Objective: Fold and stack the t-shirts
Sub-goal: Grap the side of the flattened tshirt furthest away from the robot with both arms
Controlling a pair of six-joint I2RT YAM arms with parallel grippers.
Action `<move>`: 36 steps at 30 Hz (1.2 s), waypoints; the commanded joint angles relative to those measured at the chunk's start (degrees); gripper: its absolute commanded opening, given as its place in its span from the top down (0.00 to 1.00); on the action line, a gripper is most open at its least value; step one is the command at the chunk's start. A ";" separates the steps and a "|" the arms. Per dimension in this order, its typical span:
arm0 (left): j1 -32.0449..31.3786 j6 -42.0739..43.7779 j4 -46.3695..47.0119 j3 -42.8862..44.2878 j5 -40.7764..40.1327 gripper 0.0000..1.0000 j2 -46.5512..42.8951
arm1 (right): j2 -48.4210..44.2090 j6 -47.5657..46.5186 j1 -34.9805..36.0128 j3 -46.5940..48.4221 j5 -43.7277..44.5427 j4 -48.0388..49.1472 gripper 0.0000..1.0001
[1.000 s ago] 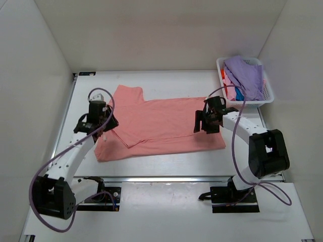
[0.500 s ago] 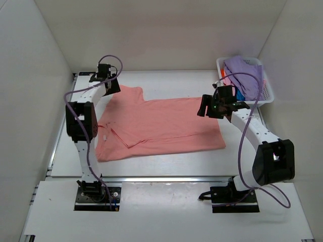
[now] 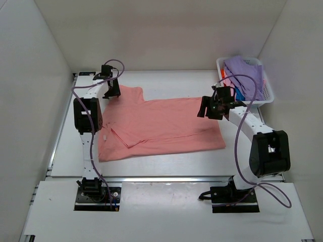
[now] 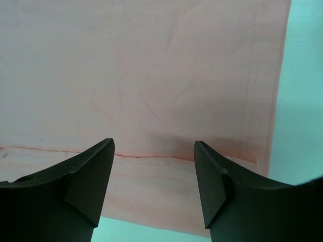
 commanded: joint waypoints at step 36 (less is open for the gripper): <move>-0.26 -2.08 9.00 -19.26 11.17 1.00 -16.20 | 48.31 14.16 -0.47 58.47 25.53 -16.75 0.42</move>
